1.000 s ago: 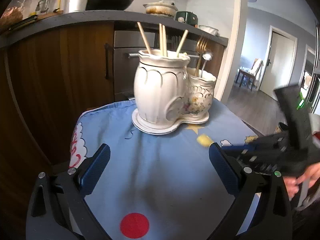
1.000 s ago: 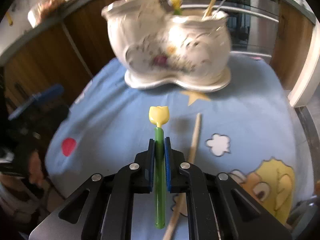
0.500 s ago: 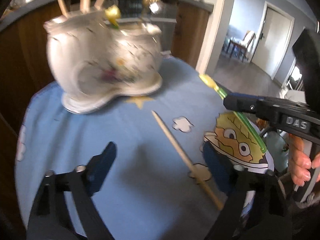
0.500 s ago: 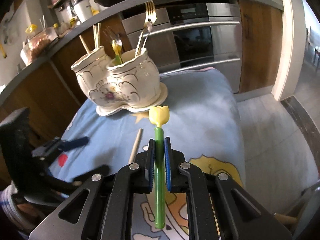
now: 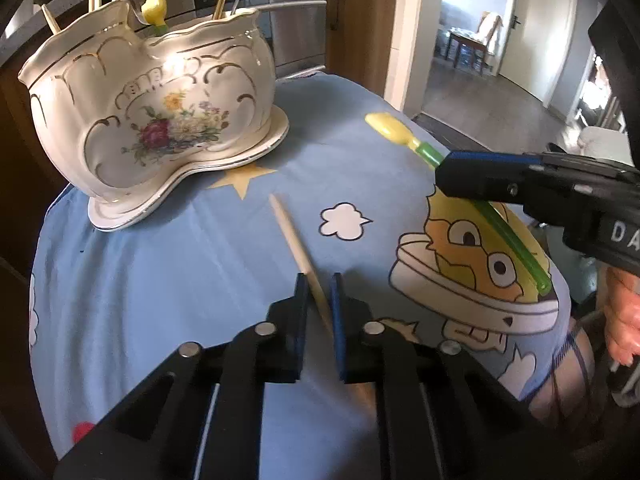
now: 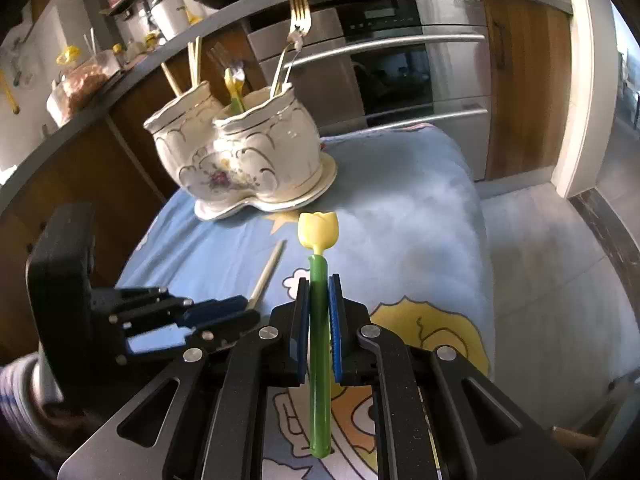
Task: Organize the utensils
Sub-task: 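Grasp the green-handled utensil with the right tool while the left grasps the last chopstick, then lift the green utensil and chopstick upright and carry them over the holder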
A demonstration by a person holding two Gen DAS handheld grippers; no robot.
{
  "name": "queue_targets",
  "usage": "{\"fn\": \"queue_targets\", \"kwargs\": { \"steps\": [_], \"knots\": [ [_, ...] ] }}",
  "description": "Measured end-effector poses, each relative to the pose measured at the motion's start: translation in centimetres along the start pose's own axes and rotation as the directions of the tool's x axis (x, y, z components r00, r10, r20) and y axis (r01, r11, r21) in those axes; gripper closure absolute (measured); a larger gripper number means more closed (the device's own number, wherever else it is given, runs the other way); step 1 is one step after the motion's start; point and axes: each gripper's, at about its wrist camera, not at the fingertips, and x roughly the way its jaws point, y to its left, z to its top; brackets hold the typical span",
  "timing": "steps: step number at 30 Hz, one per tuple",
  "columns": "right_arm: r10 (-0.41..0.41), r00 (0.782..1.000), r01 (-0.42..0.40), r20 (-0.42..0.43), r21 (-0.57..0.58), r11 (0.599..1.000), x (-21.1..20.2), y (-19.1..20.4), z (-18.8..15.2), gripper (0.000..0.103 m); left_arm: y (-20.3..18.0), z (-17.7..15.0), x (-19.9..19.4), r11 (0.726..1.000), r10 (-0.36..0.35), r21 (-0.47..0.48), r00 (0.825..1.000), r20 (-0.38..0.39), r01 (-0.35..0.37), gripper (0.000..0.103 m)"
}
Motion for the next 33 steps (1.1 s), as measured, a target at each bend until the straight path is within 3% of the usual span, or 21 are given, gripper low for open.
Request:
{"fn": "queue_targets", "kwargs": {
  "steps": [2, 5, 12, 19, 22, 24, 27, 33],
  "knots": [
    [0.0, 1.0, 0.0, -0.028, -0.021, 1.0, 0.5, 0.2, -0.2, 0.093, 0.9, -0.1, -0.5, 0.999, -0.023, 0.048, 0.999, -0.033, 0.025, 0.097],
    [-0.007, 0.995, 0.0, -0.098, -0.071, 0.997, 1.8, 0.8, -0.7, 0.093, 2.5, -0.5, -1.2, 0.995, -0.001, 0.099, 0.998, -0.068, 0.008, 0.097],
    [-0.039, 0.976, 0.004, -0.213, -0.163, 0.987, 4.3, 2.1, -1.7, 0.092, 5.8, -1.4, -1.9, 0.999, -0.014, 0.042, 0.995, -0.104, 0.018, 0.097],
    [-0.068, 0.974, 0.029, -0.214, -0.181, 0.983, 5.0, 2.4, -1.1, 0.085, 5.9, -2.1, -1.7, 0.999, -0.045, 0.001, 0.993, -0.105, 0.045, 0.086],
    [-0.058, 0.977, 0.02, -0.207, -0.179, 0.984, 5.0, 2.3, -1.2, 0.086, 6.8, -3.3, -2.2, 0.998, -0.061, -0.01, 0.994, -0.088, 0.061, 0.088],
    [-0.053, 0.978, 0.016, -0.202, -0.178, 0.984, 5.0, 2.3, -1.2, 0.092, 6.9, -3.7, -2.2, 0.999, -0.048, -0.004, 0.996, -0.078, 0.048, 0.097],
    [-0.038, 0.98, 0.005, -0.195, -0.167, 0.986, 4.8, 2.3, -1.0, 0.093, 7.5, -3.7, -2.6, 0.998, -0.058, -0.001, 0.996, -0.064, 0.058, 0.097],
    [-0.004, 0.997, -0.008, -0.074, -0.166, 0.986, 2.2, 2.9, 0.2, 0.093, 8.4, -2.9, -5.7, 0.998, -0.064, 0.01, 0.997, 0.05, 0.064, 0.097]
  ]
}}
